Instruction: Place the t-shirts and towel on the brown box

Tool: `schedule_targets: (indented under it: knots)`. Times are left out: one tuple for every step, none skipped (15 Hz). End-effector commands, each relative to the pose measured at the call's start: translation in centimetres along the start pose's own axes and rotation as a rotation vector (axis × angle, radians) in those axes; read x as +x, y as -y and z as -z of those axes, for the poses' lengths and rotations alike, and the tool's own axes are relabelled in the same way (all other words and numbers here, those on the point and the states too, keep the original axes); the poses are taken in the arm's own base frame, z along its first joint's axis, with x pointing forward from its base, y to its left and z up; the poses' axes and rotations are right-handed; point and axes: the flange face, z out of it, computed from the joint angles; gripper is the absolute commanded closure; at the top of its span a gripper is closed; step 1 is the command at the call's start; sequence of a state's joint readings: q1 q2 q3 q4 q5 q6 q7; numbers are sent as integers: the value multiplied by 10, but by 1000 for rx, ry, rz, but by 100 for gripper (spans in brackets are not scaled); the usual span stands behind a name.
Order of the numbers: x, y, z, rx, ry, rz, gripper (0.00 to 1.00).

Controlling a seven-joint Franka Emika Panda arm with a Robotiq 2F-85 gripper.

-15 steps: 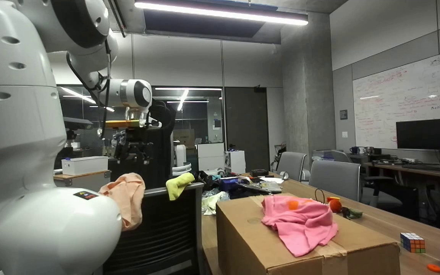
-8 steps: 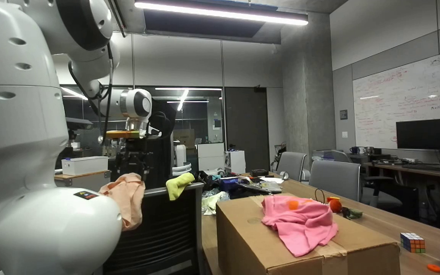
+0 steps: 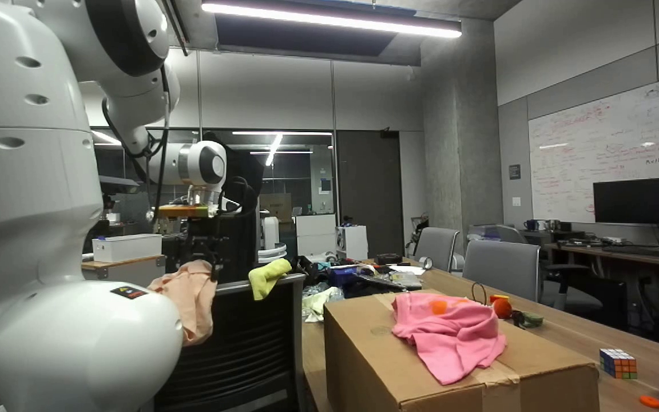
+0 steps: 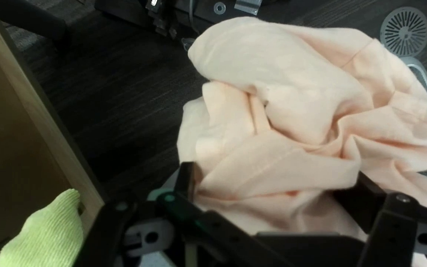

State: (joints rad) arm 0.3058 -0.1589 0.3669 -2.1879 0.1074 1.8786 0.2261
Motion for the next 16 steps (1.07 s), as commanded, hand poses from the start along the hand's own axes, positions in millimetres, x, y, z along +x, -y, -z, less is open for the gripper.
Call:
schedule_targets:
  knots:
    - [-2, 5, 2, -11, -32, 23, 29]
    - [-2, 5, 2, -14, -38, 22, 39]
    - [-2, 6, 2, -14, -43, 23, 46]
    - [-3, 6, 4, -13, -48, 23, 54]
    - [-3, 6, 4, -14, -52, 24, 62]
    - [-3, 7, 5, -16, -60, 23, 69]
    - [-4, 7, 7, -16, -69, 25, 77]
    - [-5, 8, 11, -17, -82, 27, 84]
    - [-6, 9, 13, -22, -93, 29, 90]
    - [-8, 10, 16, -29, -109, 29, 98]
    - [-10, 11, 20, -32, -120, 33, 99]
    - [-13, 12, 25, -37, -139, 35, 96]
    - [-14, 13, 28, -46, -154, 38, 95]
    - [-18, 14, 35, -53, -175, 43, 97]
    - [-22, 16, 41, -59, -196, 46, 96]
    - [-24, 17, 48, -75, -223, 50, 96]
